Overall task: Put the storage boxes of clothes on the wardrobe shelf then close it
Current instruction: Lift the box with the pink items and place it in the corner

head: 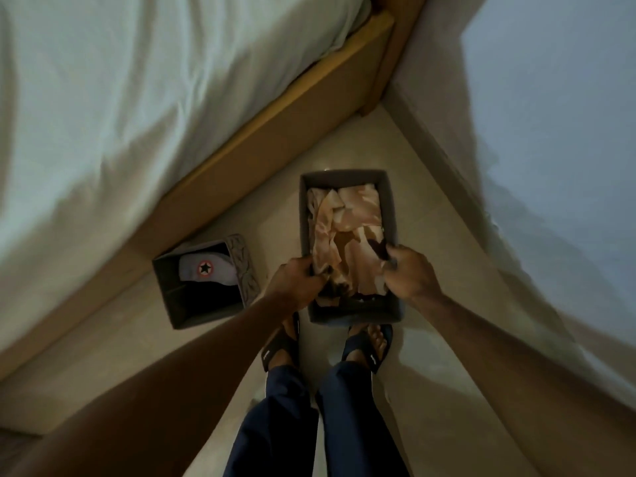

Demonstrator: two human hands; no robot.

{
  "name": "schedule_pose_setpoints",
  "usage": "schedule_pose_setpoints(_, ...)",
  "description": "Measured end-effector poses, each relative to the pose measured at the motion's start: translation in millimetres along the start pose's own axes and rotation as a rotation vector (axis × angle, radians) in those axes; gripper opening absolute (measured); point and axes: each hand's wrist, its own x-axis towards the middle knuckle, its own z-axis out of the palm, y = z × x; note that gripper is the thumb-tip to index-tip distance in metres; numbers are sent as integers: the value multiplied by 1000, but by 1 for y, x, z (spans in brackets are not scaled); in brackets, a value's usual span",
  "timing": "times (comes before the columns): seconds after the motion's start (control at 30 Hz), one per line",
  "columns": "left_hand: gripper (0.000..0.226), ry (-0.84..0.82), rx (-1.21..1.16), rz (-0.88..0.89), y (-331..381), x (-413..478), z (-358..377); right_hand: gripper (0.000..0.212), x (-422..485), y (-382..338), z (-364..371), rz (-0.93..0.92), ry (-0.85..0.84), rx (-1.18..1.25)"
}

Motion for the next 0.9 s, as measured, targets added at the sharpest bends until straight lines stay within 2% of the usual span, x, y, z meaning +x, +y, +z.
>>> schedule_pose_setpoints(0.17, 42, -56, 209, 14, 4, -106, -17, 45, -110, -10, -14, 40, -63, 14)
schedule_pose_setpoints(0.27, 33, -79, 234, 44, 9, -173, -27, 44, -184, -21, -21, 63, -44, 66)
schedule_pose_setpoints(0.4, 37, -82, 324, 148, 28, -275, -51, 49, -297, -37, -40, 150, 34, 184)
schedule_pose_setpoints(0.53, 50, -71, 336, 273, 48, -383, -66, 50, -418, -53, -60, 172, 155, 330)
schedule_pose_setpoints(0.7, 53, -56, 422, 441, 65, -486, -63, 50, -547, -61, -75, 186, 344, 477)
schedule_pose_setpoints(0.9, 52, -184, 620, 679, 93, -571, -20, 46, -672, -29, -69, 319, 607, 607)
